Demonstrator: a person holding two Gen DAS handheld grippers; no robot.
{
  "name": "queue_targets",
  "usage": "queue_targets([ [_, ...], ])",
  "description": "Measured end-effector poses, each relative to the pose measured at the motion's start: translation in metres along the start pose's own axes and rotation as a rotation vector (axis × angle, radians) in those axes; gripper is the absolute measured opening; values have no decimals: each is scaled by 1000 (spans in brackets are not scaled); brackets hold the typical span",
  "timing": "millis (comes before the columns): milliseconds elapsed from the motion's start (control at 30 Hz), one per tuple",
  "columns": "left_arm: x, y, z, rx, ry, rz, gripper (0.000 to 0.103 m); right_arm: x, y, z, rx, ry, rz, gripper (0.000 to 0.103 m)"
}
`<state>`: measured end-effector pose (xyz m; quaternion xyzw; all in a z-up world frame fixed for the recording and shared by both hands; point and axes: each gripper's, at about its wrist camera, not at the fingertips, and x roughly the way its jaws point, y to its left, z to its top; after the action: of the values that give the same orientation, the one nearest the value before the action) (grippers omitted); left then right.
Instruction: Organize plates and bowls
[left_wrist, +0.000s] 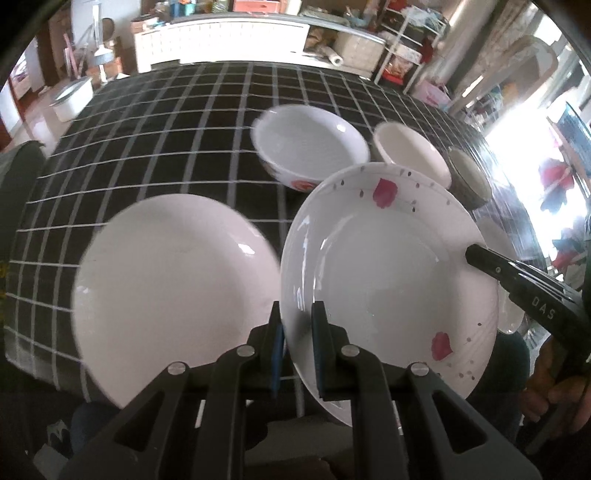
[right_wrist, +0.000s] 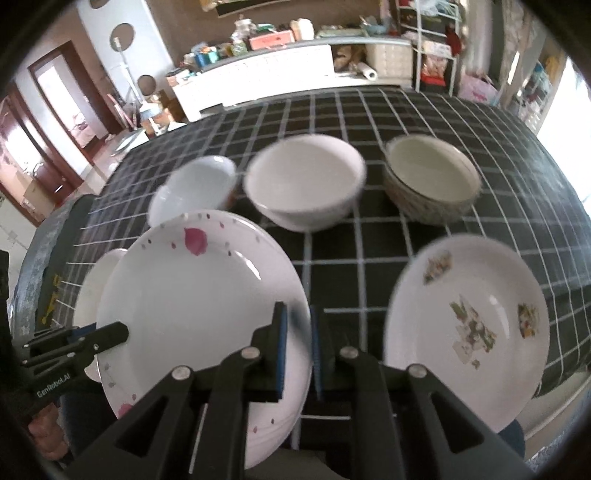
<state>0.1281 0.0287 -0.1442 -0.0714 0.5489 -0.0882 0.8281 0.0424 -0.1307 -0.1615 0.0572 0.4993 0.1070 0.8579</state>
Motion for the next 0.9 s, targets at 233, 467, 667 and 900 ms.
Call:
queue_targets([
  [233, -28, 52, -5, -90, -38, 67, 10, 16, 52, 7, -71, 20, 59, 17],
  [467, -41, 101, -22, -156, -38, 130, 10, 43, 103, 7, -147, 80, 110, 17],
  [667, -41, 130, -31, -191, -28, 145, 10, 62, 132, 1, -185, 122, 117, 17],
  [900, -31, 139, -32, -205, -13, 157, 10, 72, 148, -1, -232, 135, 83, 17],
])
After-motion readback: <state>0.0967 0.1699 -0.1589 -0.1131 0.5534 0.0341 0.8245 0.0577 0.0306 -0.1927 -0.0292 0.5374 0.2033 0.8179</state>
